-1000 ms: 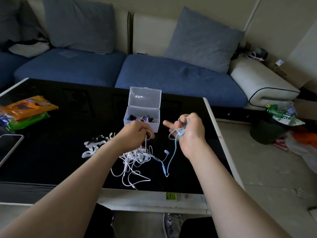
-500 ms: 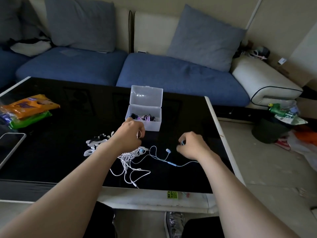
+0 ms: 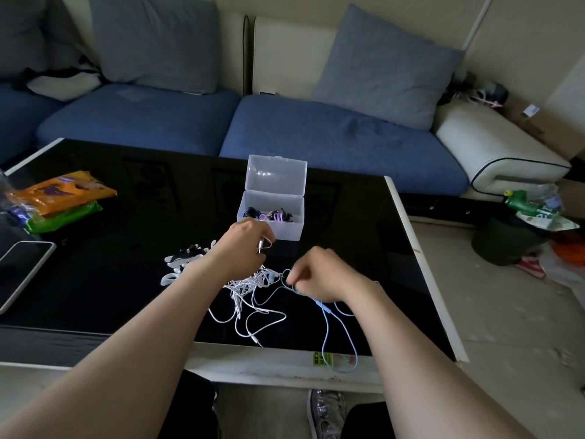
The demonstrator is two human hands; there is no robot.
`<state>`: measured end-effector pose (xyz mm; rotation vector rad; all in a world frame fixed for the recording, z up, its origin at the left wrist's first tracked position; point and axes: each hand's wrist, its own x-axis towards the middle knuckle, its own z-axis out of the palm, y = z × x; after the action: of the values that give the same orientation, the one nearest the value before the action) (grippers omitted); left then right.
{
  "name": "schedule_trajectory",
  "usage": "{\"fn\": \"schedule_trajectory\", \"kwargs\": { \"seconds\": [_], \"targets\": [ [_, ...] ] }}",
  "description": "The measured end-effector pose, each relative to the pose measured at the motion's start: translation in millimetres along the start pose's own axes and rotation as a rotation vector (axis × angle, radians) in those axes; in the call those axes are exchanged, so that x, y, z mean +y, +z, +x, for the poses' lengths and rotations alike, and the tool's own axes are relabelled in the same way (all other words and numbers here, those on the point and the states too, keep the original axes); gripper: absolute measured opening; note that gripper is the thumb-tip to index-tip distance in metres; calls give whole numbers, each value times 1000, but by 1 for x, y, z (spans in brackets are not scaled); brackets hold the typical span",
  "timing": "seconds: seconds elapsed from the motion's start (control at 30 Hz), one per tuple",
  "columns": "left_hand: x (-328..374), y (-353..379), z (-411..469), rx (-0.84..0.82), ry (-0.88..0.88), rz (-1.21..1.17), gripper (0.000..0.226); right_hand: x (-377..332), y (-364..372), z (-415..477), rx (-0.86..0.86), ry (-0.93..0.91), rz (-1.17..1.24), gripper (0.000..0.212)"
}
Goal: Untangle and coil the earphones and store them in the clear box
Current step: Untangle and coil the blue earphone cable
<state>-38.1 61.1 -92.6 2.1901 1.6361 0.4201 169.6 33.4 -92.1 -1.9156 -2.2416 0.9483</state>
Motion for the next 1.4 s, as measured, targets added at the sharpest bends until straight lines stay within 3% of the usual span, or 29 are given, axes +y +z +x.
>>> {"fn": "schedule_trajectory", "kwargs": {
  "seconds": [0.1,0.3,0.4,0.5,0.63,0.73,0.83,1.03,1.13,1.23,1.4],
  "targets": [
    [-3,1,0,-3,-34,6,45,-21,18,5,-173,-122,-6,23],
    [-9,-2,-1,-62,-83,-14,57,-31,48,18,-147,-87,62,30],
    [-13,-4,-2,-103,-95,-26,65,-35,59,23,-145,-45,91,21],
    [-17,-6,-5,-128,-96,-41,72,-34,75,29,-172,14,-11,40],
    [-19,-10,-10,-204,-84,-52,83,-31,86,30,-176,4,-52,18],
    [-21,-12,-15,-291,-68,-38,87,-30,79,29,-184,-21,-62,39],
    [-24,-11,-17,-331,-69,-20,83,-39,54,18,-133,14,-11,27],
    [-19,-10,-15,-313,-111,-34,82,-47,6,0,174,-7,287,43],
    [-12,-9,-12,-298,-97,-53,56,-46,-5,-1,296,-55,441,41],
    [-8,-8,-12,-316,-80,-33,14,-46,-14,-4,308,-77,703,32],
    [1,-8,-8,-224,-113,-78,26,-49,-34,-15,428,20,1136,25]
  ]
}}
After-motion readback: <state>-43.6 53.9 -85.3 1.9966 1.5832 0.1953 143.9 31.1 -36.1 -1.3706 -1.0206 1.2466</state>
